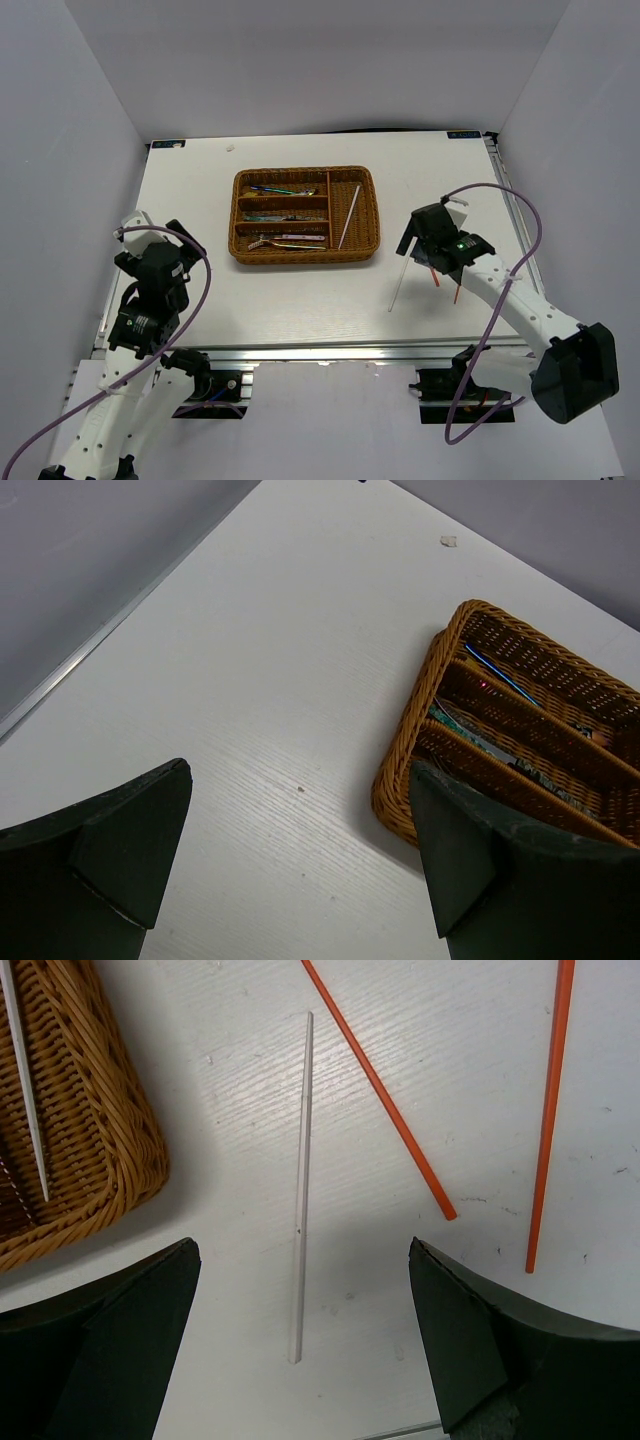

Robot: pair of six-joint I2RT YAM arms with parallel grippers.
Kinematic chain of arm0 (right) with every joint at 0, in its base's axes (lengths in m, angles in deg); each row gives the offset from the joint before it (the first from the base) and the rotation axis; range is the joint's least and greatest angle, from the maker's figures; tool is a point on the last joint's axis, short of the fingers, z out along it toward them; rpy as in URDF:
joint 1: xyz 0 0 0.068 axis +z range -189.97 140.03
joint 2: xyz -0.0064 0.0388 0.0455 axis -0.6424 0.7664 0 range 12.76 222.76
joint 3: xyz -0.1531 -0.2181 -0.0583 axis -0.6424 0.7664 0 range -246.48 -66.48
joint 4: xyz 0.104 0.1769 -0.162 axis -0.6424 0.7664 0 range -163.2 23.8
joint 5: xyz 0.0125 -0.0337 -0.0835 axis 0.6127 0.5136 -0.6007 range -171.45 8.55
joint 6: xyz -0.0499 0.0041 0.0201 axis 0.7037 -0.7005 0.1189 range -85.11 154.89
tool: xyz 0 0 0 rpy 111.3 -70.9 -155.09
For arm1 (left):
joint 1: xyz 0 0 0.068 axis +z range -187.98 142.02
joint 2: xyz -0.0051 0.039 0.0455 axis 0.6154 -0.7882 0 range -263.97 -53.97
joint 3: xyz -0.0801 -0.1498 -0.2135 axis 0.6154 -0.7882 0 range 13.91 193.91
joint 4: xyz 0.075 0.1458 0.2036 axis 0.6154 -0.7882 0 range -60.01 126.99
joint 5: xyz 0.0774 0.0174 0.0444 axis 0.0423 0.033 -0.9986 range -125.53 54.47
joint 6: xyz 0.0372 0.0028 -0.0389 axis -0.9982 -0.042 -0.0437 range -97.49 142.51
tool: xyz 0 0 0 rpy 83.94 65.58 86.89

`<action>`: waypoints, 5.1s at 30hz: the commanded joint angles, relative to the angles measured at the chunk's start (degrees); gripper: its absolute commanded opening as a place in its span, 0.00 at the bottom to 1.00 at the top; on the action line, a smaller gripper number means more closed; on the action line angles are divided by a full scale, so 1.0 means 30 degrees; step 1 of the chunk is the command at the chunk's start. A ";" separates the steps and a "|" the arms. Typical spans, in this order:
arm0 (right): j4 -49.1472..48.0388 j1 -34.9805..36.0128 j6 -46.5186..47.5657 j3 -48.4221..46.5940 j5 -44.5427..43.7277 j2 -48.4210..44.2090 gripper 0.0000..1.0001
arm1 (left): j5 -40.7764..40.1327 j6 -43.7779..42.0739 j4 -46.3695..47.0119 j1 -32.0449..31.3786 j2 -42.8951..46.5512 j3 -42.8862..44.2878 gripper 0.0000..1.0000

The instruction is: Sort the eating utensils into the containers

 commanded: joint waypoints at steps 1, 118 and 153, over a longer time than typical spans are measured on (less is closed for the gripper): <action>-0.0590 0.0105 0.0311 0.0332 0.0307 0.0201 0.89 | -0.0469 0.0155 -0.0256 0.0062 0.0035 -0.0015 0.98; 0.2459 0.2888 0.2802 -1.7481 0.1773 1.6431 0.00 | 0.0058 -0.0080 0.0008 0.0063 0.0650 -0.0102 0.98; -0.0883 -0.4641 0.7459 -0.4885 0.7196 0.7380 0.56 | 0.0498 -0.0284 0.0183 0.0092 0.0709 -0.0132 0.98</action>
